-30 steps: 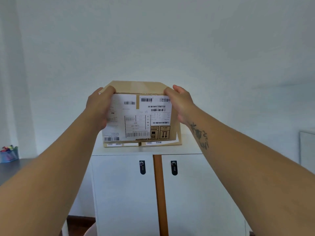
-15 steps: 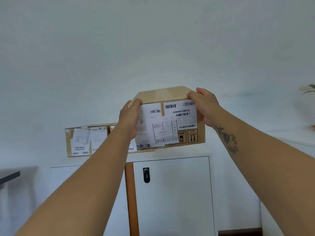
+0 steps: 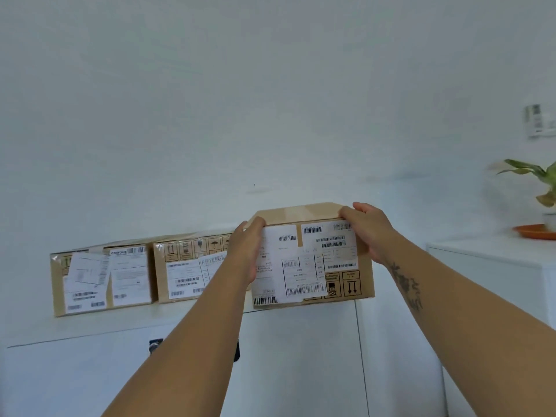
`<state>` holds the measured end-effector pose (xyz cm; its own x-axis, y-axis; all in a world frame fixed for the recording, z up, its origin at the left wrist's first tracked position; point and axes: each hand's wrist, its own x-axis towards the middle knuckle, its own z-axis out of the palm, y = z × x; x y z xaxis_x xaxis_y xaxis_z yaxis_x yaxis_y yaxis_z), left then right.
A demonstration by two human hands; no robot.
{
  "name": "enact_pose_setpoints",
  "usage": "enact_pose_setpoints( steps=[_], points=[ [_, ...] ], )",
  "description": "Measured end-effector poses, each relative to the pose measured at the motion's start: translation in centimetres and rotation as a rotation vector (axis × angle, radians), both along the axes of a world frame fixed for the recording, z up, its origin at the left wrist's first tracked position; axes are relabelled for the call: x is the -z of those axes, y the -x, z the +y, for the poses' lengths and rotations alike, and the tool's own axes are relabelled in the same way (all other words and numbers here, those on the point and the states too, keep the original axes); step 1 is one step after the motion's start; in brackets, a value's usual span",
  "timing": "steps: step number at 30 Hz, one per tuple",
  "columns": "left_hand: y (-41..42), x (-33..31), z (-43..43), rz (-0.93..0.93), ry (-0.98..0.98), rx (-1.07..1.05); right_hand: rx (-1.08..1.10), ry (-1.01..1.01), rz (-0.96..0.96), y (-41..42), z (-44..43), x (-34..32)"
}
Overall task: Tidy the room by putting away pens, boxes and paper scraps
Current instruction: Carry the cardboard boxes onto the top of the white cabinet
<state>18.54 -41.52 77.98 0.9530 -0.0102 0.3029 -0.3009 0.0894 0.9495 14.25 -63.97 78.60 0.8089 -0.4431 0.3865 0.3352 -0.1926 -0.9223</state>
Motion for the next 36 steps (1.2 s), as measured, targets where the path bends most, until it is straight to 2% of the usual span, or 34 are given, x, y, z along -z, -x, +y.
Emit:
enact_pose_setpoints(
  steps=[4, 10, 12, 16, 18, 20, 23, 27, 35, 36],
  points=[
    [-4.6, 2.1, 0.1, 0.067, -0.013, -0.035, -0.013, -0.001, 0.063, -4.8, 0.4, 2.0],
    [-9.4, 3.0, 0.7, -0.067, -0.124, -0.198, 0.052, 0.121, 0.004, -9.7, 1.3, 2.3],
    [-10.8, 3.4, 1.1, -0.141, -0.258, -0.293, 0.087, 0.197, -0.023, -11.0, 1.6, 2.6],
    [-12.5, 3.7, 2.9, -0.375, -0.744, -0.655, 0.264, 0.517, -0.042, -13.6, 2.1, 3.5],
    [-14.3, 3.7, 4.2, -0.525, -0.885, -0.734, 0.444, 0.791, -0.078, -15.1, 2.4, 3.9],
    [-16.2, 3.6, 5.1, -0.591, -0.981, -0.719, 0.483, 0.928, -0.137, -16.5, 2.5, 4.2],
    [-18.5, 3.7, 6.5, -0.62, -1.036, -0.672, 0.379, 0.92, -0.194, -18.5, 2.1, 4.7],
    [-19.3, 4.2, 7.4, -0.74, -1.021, -0.733, 0.327, 0.869, -0.198, -19.0, 2.0, 5.1],
    [-19.6, 5.9, 6.8, -0.875, -1.119, -0.864, 0.369, 0.847, -0.189, -19.2, 1.1, 6.6],
    [-24.2, 5.6, 7.5, -0.862, -1.111, -0.895, 0.354, 0.855, -0.207, -24.2, 2.3, 5.9]
  ],
)
